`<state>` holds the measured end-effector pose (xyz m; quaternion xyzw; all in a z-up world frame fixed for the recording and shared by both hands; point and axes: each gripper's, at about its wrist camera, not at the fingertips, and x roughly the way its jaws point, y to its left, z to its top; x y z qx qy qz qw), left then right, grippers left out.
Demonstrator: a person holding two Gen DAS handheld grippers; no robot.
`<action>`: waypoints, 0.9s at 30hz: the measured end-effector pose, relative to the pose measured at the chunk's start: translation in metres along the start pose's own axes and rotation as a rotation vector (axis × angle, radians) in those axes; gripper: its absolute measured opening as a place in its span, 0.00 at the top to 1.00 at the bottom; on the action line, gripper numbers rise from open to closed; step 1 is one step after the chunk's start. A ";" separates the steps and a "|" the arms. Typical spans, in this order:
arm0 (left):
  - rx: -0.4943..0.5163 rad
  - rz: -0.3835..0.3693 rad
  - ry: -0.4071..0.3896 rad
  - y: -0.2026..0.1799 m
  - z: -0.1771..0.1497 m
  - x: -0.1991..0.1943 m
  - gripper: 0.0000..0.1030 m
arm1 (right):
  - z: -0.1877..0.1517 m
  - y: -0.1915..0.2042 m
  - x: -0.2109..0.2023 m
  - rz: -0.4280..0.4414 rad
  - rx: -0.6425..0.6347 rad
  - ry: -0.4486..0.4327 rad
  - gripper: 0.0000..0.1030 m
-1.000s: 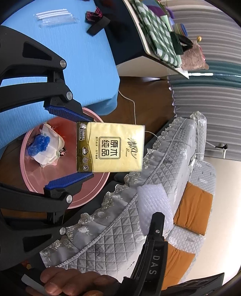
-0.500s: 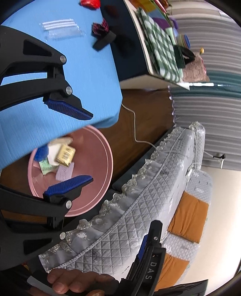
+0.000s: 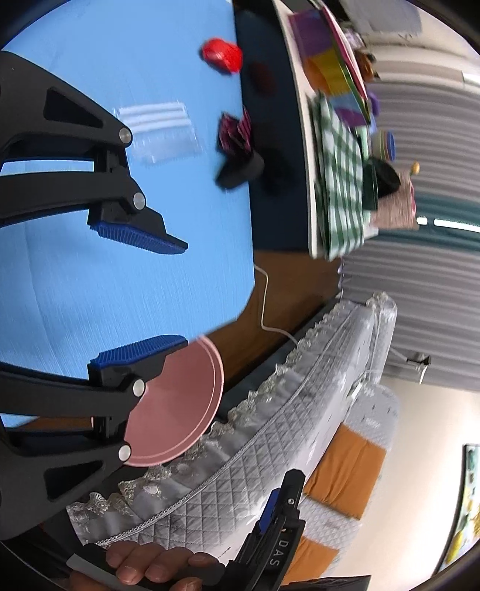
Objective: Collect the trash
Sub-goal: 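Move both open tools back over the table toward the red bag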
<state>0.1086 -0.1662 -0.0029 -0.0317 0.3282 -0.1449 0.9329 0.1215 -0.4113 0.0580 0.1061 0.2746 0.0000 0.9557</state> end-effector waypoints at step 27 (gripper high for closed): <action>-0.129 0.300 -0.055 0.191 -0.007 0.001 0.58 | -0.033 0.150 0.107 0.226 -0.147 0.116 0.67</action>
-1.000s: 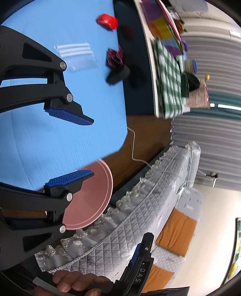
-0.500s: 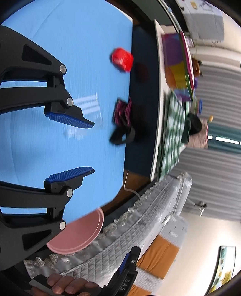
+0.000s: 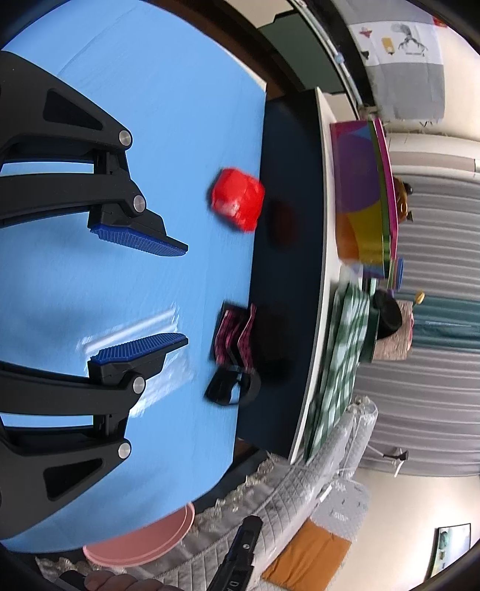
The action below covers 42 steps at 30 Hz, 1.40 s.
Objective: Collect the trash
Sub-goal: 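Move both open tools back over the table toward the red bag, then grasp the red plastic bag with the left tool while the right tool grasps the black strap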
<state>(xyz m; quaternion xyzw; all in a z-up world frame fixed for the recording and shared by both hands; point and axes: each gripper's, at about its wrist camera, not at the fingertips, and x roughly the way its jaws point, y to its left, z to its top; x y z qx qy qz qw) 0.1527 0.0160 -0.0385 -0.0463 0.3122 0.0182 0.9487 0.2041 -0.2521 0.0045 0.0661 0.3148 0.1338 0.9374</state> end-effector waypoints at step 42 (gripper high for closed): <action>-0.122 0.149 0.189 0.092 0.048 0.115 0.35 | -0.009 0.048 0.128 0.029 -0.055 0.211 0.98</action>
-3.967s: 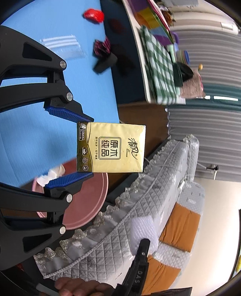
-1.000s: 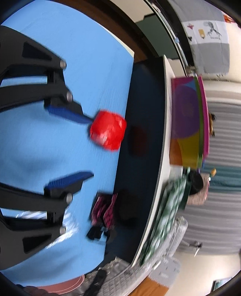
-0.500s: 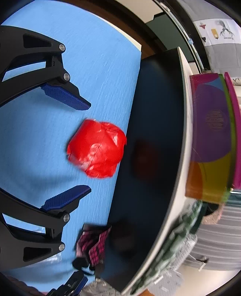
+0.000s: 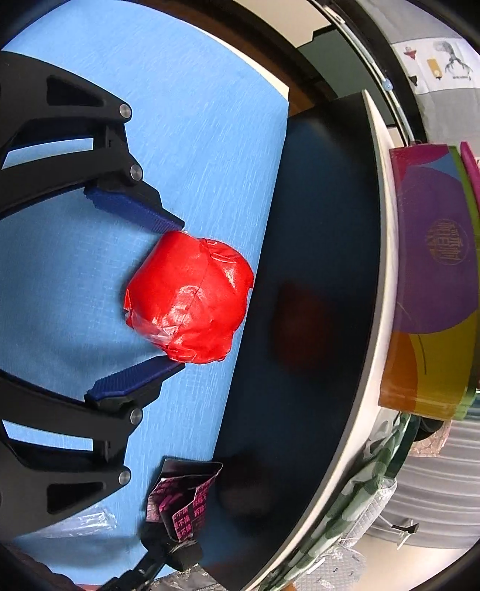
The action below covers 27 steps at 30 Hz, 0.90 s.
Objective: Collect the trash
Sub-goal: 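Grasp the red plastic bag with the left tool while the right tool grasps the black strap, then carry the red bag and black strap in both tools over the pink bin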
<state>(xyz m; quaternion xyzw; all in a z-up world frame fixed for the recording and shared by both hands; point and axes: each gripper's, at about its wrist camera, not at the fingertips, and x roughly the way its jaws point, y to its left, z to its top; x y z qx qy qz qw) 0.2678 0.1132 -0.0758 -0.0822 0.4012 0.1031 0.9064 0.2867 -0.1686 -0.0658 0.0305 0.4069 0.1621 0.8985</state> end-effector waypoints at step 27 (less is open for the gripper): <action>0.102 -0.112 -0.189 -0.060 -0.056 -0.124 0.36 | -0.020 -0.023 -0.135 -0.045 -0.008 -0.160 0.99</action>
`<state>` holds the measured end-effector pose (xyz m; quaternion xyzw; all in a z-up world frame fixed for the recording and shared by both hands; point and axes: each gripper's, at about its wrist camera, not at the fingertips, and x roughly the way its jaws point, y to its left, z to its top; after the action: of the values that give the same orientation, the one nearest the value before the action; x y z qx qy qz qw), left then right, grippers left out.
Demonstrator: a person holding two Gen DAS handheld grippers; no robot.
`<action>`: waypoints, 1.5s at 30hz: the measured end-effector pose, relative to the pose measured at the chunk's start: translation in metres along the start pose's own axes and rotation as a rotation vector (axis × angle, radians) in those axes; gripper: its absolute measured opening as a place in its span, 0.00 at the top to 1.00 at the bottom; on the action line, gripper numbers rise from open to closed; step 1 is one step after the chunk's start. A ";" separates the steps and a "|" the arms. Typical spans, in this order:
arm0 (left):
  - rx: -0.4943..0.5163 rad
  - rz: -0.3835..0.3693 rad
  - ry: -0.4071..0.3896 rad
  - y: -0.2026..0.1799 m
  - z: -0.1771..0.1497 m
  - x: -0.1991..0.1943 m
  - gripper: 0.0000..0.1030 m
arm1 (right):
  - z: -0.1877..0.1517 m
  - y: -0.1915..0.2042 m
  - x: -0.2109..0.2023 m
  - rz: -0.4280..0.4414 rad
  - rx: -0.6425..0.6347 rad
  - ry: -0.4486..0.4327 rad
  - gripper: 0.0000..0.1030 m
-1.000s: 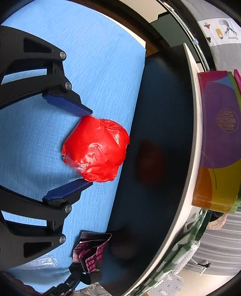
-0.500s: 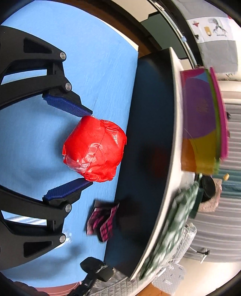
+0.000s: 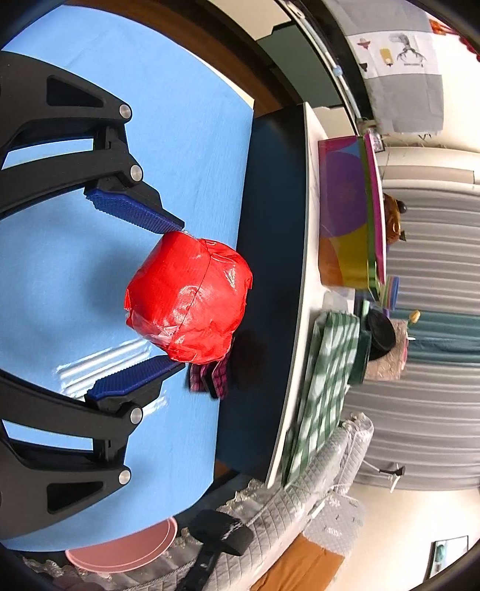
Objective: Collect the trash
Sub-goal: 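Carry the red bag and black strap in both tools over the pink bin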
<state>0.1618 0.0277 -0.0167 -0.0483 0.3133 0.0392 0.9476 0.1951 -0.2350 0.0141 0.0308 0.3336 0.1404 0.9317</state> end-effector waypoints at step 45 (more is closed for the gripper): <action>0.148 -0.149 -0.028 -0.089 -0.053 -0.083 0.36 | -0.026 -0.085 -0.166 -0.159 0.054 -0.190 0.99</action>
<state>0.0739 -0.0703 -0.0036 -0.0007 0.2978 -0.0540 0.9531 0.0768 -0.3639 0.0831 0.0427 0.2489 0.0535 0.9661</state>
